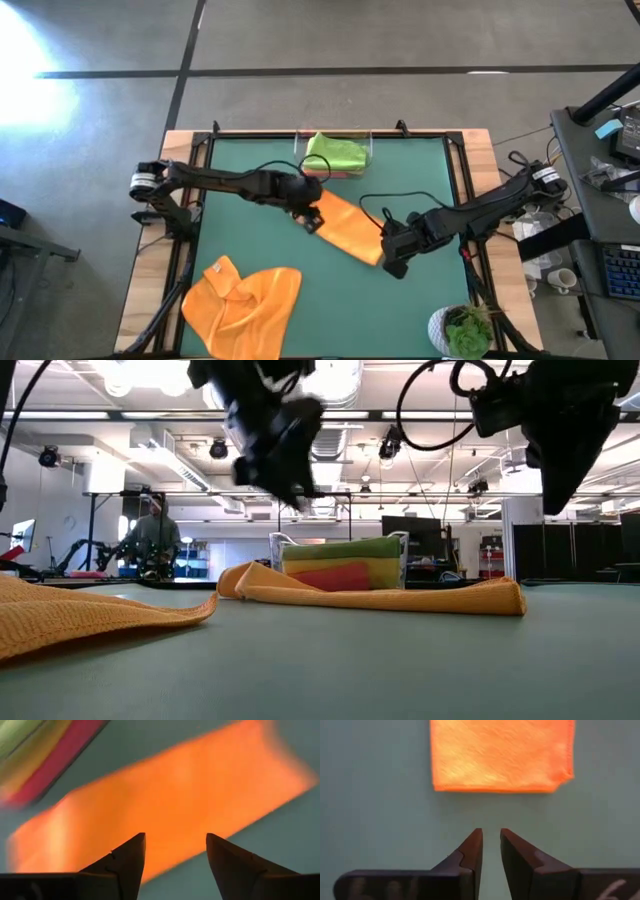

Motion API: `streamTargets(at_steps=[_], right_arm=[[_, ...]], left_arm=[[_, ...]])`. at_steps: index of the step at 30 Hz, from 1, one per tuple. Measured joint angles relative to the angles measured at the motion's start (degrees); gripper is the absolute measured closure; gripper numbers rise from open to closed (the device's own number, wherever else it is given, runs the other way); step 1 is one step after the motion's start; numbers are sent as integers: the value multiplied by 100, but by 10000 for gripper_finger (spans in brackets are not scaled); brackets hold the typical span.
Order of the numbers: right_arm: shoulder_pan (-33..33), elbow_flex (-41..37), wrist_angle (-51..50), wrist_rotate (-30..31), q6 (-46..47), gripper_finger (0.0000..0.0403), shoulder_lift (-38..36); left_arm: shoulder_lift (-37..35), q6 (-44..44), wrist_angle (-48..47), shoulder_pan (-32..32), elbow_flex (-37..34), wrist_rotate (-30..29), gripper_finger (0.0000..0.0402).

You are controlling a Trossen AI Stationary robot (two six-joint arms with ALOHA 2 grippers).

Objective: Fold microfiber towels
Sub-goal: Fold the right orange microfiber towel

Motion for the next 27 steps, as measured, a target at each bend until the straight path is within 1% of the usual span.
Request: streamTargets(at_steps=[5,9,13,19,27], right_arm=[[0,0,-382,169,-243,344,-277],[0,-3,-706,478,-424,344,-502],[0,-22,-918,656,-652,344,-700],[0,-61,-980,690,-970,344,-951],[0,-79,-972,757,-1266,344,-1058]], left_arm=[[81,-20,1732,-299,-51,101,208],[334,-55,2654,-542,-60,85,208],[723,-55,3456,-799,-49,70,208],[1423,-53,3979,-1090,114,-143,208],[2388,-61,3941,-1223,338,-190,208]])
